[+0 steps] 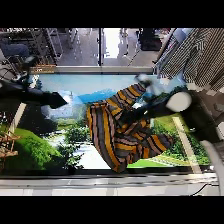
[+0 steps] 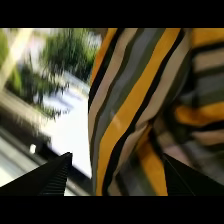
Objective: Fold the clothes and pants, and hang the long-sleeved shirts on hangers.
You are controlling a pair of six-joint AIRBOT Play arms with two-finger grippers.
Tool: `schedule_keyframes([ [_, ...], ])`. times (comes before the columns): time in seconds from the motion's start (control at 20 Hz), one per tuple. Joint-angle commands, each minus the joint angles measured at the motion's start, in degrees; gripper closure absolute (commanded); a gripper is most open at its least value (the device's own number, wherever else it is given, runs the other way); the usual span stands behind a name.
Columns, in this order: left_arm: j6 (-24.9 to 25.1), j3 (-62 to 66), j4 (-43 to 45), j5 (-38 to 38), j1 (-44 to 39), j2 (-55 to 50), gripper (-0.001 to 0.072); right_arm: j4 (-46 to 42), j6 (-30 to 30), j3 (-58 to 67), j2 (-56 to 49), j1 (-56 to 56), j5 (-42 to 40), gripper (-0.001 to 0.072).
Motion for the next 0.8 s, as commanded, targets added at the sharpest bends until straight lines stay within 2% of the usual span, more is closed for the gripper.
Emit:
schedule_keyframes([
  [0.0, 4.55, -0.02, -11.23, -6.25, 0.17, -8.02, 0.0077, 1.09, -2.84, -9.49, -4.96, 8.83, -8.20, 0.0059],
  [0.1, 1.05, -0.02, -10.95, -8.44, 0.92, -11.54, 0.0085, -4.46, 4.02, -9.53, -11.67, 12.33, -9.99, 0.0060],
  [0.2, -0.17, -0.02, -10.38, -9.25, 1.51, -13.66, 0.0085, -10.32, 9.86, -8.55, -17.70, 13.16, -8.94, 0.0068],
  [0.35, -1.68, -0.02, -5.68, -7.74, 1.40, -14.97, 0.0085, -12.50, 12.41, -7.10, -22.29, 12.98, -7.91, 0.0085],
  [0.4, -1.92, -0.04, -4.66, -7.02, 1.18, -15.30, 0.0085, -12.22, 11.63, -6.36, -23.02, 13.18, -7.50, 0.0261],
  [0.45, -2.56, -0.07, -4.26, -6.29, 1.14, -15.67, 0.0085, -12.35, 10.16, -5.55, -23.19, 13.38, -7.32, 0.0600],
  [0.5, -3.21, -0.07, -4.31, -5.95, 0.98, -16.11, 0.0086, -12.63, 8.79, -3.76, -22.99, 13.31, -5.46, 0.0688],
  [0.65, -2.75, -0.09, -3.10, -5.44, -1.05, -17.68, 0.0085, -20.11, 8.39, 5.77, -17.07, 11.54, 1.11, 0.0694],
  [0.75, -2.43, -0.09, -2.16, -1.90, -3.43, -19.21, 0.0083, -21.55, 8.20, 12.52, -9.77, 8.66, 3.80, 0.0694],
])
